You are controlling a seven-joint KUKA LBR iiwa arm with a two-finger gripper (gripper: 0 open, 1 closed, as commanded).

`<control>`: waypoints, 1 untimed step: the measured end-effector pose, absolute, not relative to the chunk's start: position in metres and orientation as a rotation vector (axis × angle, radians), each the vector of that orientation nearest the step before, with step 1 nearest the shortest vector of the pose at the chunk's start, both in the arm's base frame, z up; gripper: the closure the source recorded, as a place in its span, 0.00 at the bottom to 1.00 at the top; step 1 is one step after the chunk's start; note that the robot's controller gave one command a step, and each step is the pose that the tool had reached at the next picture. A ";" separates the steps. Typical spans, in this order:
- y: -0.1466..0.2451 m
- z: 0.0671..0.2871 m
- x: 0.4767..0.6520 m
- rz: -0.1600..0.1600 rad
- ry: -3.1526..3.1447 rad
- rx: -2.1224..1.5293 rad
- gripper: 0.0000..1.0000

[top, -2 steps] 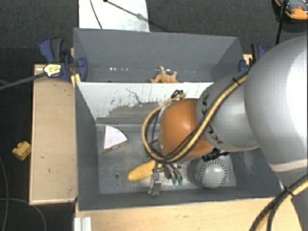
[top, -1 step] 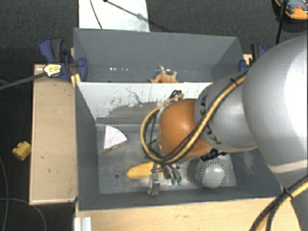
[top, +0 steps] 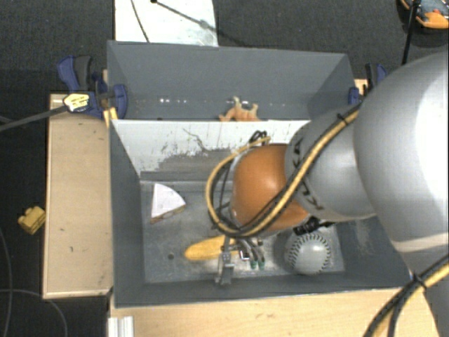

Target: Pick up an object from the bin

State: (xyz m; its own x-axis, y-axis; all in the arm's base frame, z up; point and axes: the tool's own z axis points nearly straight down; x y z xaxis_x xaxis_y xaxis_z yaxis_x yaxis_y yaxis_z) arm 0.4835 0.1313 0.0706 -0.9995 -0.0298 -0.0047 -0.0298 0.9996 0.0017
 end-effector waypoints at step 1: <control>0.133 0.071 0.483 0.002 3.137 -0.056 0.00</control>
Offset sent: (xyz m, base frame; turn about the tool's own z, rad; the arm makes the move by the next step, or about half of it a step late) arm 0.0000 0.0000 0.0000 0.0000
